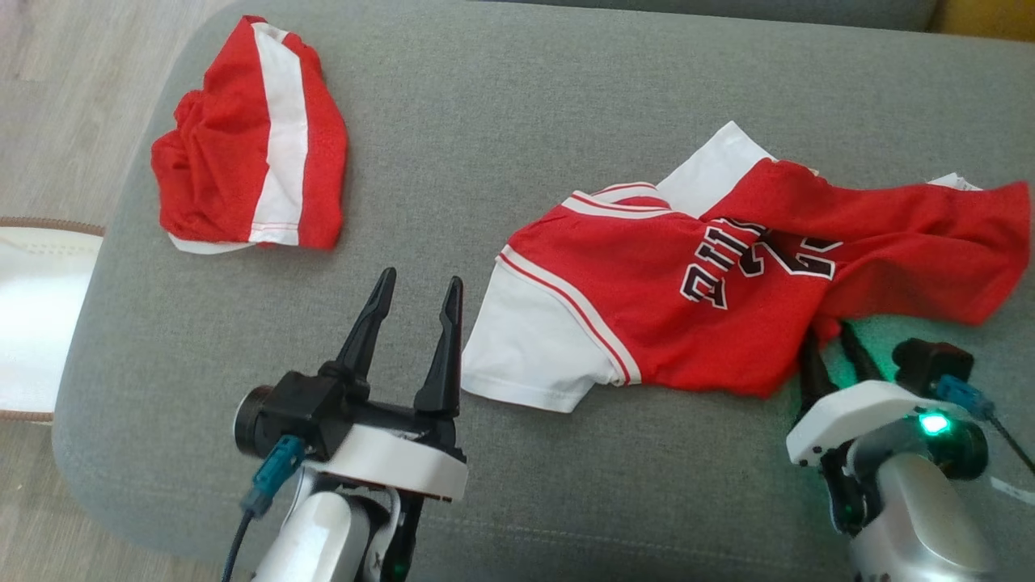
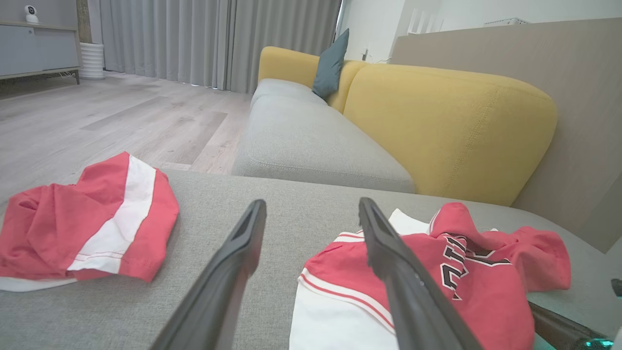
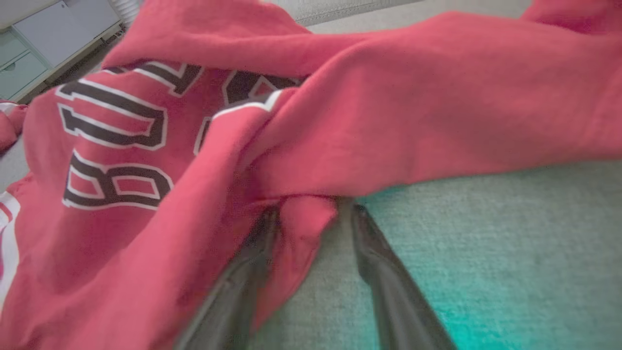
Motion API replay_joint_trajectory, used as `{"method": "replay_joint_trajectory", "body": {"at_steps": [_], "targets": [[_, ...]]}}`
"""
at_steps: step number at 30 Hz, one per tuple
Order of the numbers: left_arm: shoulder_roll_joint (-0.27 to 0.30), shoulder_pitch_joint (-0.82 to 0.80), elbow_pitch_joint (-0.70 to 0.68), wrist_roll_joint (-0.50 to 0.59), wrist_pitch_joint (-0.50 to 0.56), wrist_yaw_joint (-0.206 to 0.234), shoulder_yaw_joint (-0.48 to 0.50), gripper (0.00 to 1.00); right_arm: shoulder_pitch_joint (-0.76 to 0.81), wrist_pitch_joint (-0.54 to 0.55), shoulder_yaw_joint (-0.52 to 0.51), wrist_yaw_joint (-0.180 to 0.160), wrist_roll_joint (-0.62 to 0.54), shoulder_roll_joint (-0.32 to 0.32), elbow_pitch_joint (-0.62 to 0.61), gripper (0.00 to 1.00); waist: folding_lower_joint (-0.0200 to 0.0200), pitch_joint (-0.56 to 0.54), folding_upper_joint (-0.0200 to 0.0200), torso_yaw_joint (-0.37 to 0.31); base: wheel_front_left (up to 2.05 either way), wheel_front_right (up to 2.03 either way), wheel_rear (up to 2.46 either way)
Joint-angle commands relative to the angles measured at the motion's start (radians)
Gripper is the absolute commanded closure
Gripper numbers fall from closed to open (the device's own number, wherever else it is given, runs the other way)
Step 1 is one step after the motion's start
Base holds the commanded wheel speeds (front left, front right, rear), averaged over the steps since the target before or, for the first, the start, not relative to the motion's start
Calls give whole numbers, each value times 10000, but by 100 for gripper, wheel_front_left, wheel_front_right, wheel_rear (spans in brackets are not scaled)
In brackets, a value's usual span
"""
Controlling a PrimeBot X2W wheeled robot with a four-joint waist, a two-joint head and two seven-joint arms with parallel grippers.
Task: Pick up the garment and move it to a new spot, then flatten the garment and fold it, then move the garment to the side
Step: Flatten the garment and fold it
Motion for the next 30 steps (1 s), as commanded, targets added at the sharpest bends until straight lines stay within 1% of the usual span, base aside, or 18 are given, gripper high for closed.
{"method": "replay_joint_trajectory", "body": {"at_steps": [1,5,6,7,8,9,11,14,16,19,21,23,26,30], "targets": [[12,-447,-280,116,-51,5,324,0,-350,-246,237,75,-164,-41,-8,100,0,-44,0,-35,0,0,0],[12,-298,-228,131,-51,30,411,0,-431,-572,-608,75,-736,-41,284,100,0,-301,0,-252,0,0,0],[12,-241,-224,134,-51,22,449,0,-414,-626,-841,75,-820,-41,290,100,0,-391,0,-339,0,0,0],[12,-241,-224,134,-51,22,449,0,-414,-626,-841,75,-820,-41,290,100,0,-391,0,-339,0,0,0],[12,-187,-222,132,-51,13,483,0,-382,-677,-1115,75,-885,-41,274,100,0,-492,0,-434,0,0,0],[12,-88,-228,117,-51,-5,527,0,-278,-807,-1816,75,-1119,-41,122,100,0,-699,0,-645,0,0,0],[12,8,-253,78,-51,-5,535,0,-141,-933,-2502,75,-1445,-41,-178,100,0,-944,0,-854,0,0,0],[12,133,-303,-6,-51,29,476,0,34,-1090,-3263,75,-1778,-41,-910,100,0,-1286,0,-1080,0,0,0],[12,190,-328,-48,-51,62,415,0,79,-1214,-3513,75,-2018,-41,-1640,100,0,-1448,0,-1137,0,0,0],[12,250,-360,-99,-51,121,364,0,73,-1325,-3145,75,-2347,-41,-2930,100,0,-1569,0,-1128,0,0,0],[12,284,-384,-113,-51,131,368,0,66,-1369,-2562,75,-2618,-41,-3827,100,0,-1570,0,-1081,0,0,0],[12,314,-391,-112,-51,137,370,0,93,-1079,-1839,75,-2747,-41,-4312,100,0,-1520,0,-998,0,0,0],[12,284,-378,-105,-51,108,299,0,77,-379,-1369,75,-2861,-41,-4305,100,0,-1369,0,-765,0,0,0],[12,178,-365,-113,-51,127,270,0,-39,8,-1288,75,-3432,-41,-3711,100,0,-1127,0,-457,0,0,0]]}}
